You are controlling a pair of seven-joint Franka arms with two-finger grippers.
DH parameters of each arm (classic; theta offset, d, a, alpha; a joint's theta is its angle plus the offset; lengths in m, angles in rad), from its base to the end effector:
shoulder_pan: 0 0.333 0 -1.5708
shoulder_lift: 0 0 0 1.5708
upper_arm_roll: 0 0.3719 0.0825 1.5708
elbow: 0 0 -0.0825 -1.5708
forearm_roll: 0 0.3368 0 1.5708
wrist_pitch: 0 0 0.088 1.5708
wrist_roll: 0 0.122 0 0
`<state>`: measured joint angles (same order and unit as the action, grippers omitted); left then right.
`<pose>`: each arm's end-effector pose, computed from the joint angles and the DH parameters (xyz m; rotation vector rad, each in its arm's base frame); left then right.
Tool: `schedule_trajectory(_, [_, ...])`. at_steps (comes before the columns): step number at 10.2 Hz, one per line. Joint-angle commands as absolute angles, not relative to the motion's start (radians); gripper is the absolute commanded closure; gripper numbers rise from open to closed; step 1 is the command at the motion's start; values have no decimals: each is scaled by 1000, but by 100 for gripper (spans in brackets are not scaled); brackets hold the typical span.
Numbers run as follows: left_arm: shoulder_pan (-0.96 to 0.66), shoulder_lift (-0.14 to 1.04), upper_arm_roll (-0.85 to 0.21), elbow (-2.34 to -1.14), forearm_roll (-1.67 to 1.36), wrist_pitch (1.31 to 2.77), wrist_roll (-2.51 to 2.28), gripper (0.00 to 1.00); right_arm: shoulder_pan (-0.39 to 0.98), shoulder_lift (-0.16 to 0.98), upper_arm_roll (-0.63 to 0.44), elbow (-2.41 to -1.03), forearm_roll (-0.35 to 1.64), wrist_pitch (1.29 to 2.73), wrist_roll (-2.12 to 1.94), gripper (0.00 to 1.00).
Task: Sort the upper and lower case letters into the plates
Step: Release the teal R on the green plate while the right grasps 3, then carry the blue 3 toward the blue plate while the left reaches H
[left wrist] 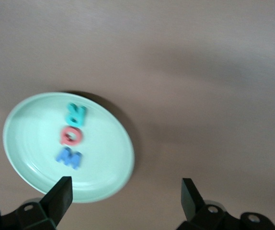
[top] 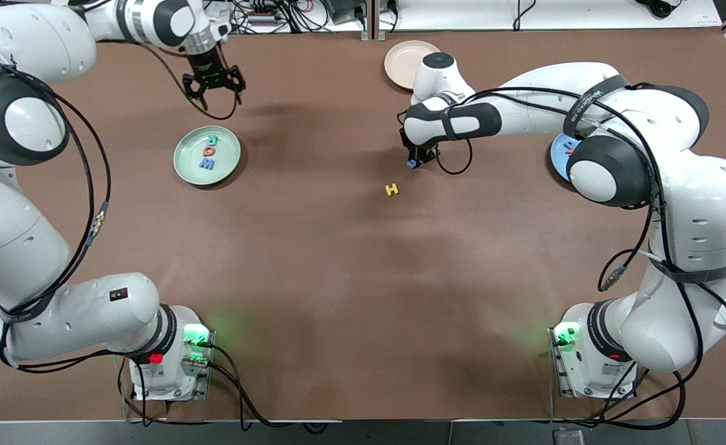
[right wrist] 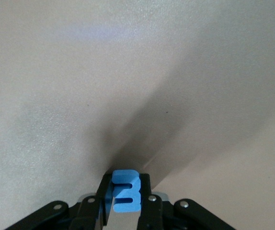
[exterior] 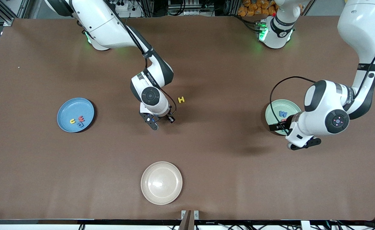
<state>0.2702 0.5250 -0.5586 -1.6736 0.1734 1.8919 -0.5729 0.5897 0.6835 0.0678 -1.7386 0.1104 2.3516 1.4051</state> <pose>0.6151 -0.1124 0.3776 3.0806 0.3739 -0.3907 0.5263 0.4020 0.2435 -2.8597 1.2802 0.2167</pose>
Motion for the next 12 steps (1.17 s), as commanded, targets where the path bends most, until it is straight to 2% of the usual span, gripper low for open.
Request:
schedule_trajectory(1, [236,520,-607,-1669,155,1873,-701,0,595,670,61,-1761,89,2341,1414,83])
schedule_trajectory(3, [181,520,-623,-1648,152,1871,-793,0,571,669,63,-1741,90,2301,1361,84])
schedule_trajectory(5, [146,518,-647,-1641,149,1868,-854,0,473,673,74,-1636,113,2095,1226,85])
schedule_trajectory(7, [117,523,-713,-1637,159,1868,-961,0,372,646,72,-1621,181,1961,997,86])
schedule_trajectory(10, [-96,579,-686,-1574,193,1876,-1176,0,165,612,69,-1554,179,1714,629,86])
schedule_trajectory(12, [-194,638,-640,-1530,213,1896,-1293,0,69,608,63,-1539,143,1632,408,86])
